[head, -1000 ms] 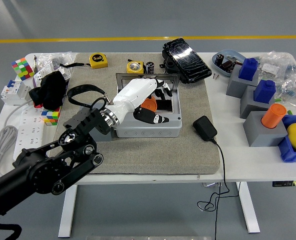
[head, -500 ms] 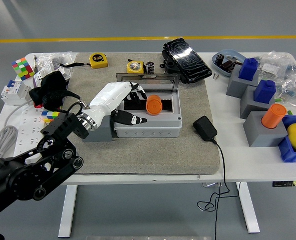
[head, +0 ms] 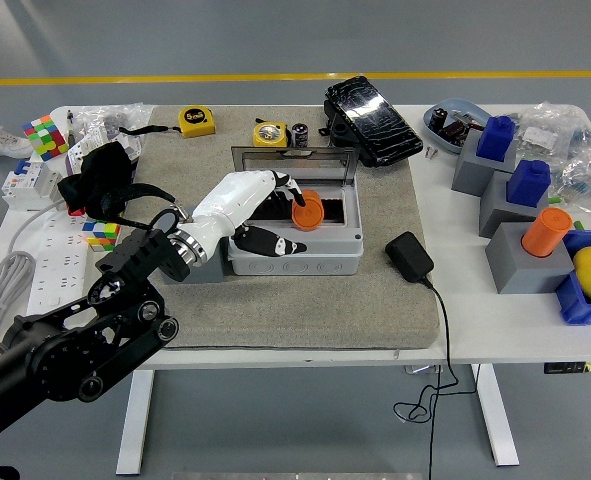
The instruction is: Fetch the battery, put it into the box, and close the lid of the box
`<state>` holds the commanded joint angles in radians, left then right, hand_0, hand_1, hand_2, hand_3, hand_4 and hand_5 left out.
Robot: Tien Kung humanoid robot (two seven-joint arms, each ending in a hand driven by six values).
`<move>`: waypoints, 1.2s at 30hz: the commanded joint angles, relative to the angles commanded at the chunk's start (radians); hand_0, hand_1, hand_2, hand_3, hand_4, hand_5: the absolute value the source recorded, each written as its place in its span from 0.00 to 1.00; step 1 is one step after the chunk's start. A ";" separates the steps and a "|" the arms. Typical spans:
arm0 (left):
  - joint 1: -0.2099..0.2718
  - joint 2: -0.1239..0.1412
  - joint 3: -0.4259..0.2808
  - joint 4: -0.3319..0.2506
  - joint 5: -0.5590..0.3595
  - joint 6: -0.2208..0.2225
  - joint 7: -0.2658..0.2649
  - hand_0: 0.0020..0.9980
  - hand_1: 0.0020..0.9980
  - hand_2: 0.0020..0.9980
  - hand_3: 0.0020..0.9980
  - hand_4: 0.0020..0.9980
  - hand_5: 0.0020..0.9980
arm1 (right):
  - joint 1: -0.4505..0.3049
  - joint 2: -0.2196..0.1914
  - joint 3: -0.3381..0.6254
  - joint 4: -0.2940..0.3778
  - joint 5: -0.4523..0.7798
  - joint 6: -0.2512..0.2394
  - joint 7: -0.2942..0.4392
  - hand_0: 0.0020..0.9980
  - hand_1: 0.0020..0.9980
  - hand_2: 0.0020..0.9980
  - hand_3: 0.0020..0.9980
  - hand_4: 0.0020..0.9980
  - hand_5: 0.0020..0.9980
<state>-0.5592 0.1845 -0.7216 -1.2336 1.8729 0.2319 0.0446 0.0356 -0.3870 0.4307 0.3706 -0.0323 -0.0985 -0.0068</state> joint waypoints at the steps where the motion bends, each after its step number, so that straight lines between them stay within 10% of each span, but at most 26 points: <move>1: -0.002 -0.005 0.002 0.003 0.000 -0.001 0.001 0.38 0.49 0.47 0.54 1.00 0.25 | 0.000 0.000 -0.001 0.000 0.001 0.000 0.000 0.57 0.60 0.59 0.55 0.93 0.47; 36: -0.056 -0.184 0.032 0.099 -0.069 -0.010 -0.009 0.38 0.49 0.47 0.54 1.00 0.26 | 0.001 0.003 -0.013 0.002 0.003 0.000 0.001 0.57 0.60 0.59 0.55 0.93 0.47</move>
<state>-0.6155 0.0000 -0.6897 -1.1350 1.8037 0.2221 0.0355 0.0368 -0.3844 0.4181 0.3723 -0.0293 -0.0989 -0.0061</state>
